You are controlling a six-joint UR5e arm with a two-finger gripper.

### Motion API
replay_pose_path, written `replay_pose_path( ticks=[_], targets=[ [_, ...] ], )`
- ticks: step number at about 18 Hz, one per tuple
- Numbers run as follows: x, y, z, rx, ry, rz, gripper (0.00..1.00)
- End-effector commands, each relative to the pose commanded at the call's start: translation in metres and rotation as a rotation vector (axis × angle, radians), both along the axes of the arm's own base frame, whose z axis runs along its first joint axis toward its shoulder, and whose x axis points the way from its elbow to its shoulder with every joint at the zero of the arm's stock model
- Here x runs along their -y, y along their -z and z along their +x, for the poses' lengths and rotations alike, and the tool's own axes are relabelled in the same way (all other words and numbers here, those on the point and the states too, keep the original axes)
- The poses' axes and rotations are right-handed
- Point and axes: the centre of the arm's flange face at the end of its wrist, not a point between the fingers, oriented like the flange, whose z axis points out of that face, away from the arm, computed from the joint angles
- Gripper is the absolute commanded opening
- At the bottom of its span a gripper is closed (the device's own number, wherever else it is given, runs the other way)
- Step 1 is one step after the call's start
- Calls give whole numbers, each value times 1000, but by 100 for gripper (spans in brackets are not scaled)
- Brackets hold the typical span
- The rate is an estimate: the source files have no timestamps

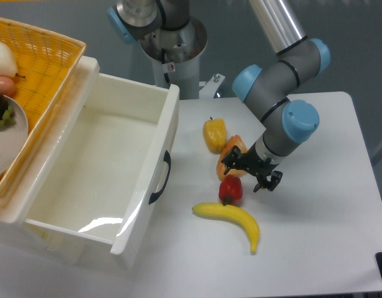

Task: Pick up the red pepper
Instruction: 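Lower the gripper down over the red pepper, then close the gripper around the red pepper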

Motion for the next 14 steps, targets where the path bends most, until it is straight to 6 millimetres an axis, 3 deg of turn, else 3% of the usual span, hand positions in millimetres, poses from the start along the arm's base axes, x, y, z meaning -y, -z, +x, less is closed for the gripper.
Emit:
replay_pose_path(
  ticks=[9, 14],
  targets=[
    [-19, 11, 5, -7, -27, -11, 100],
    [-20, 15, 5, -7, -18, -19, 75]
  ],
)
